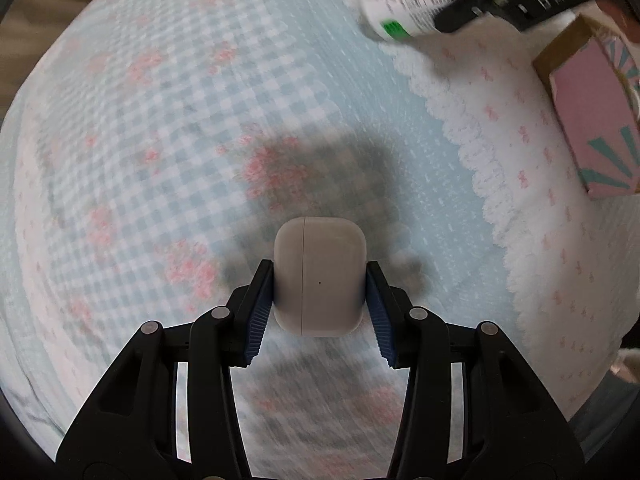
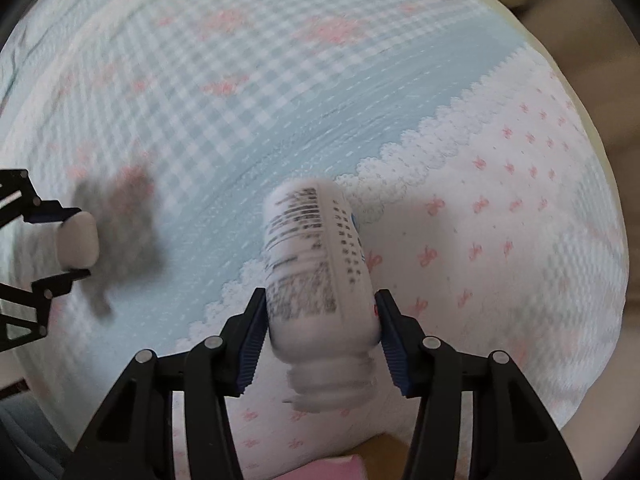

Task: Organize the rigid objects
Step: 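Carry the earbud case and pill bottle with both tools into the box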

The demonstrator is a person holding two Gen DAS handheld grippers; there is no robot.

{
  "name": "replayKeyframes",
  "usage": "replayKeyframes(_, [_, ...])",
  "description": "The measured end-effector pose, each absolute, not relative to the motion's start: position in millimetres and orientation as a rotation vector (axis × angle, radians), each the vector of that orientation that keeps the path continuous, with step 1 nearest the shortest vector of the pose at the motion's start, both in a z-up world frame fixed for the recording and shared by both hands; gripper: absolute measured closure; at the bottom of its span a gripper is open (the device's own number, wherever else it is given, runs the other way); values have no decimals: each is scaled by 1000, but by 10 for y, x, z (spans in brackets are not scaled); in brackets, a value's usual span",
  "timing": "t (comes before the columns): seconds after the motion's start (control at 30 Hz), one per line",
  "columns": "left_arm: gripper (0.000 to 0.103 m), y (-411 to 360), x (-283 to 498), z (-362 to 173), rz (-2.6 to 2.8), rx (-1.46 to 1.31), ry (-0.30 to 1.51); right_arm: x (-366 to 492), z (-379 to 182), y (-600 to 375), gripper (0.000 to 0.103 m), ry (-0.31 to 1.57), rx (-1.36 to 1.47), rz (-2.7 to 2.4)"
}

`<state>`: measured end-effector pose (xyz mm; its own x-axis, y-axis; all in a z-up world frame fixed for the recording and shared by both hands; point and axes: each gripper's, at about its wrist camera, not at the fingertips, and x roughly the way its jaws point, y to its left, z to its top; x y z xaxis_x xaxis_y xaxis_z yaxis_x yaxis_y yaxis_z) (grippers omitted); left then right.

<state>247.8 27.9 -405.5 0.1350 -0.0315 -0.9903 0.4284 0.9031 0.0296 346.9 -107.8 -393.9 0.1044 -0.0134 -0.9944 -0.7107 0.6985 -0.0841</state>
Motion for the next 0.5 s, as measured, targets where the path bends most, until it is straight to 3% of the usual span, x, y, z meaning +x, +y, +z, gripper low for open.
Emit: replayKeyframes(0.5, [62,-325,2253,-2451,-363,221,1248,2839,-2632,-1803,57,1336,-269,538])
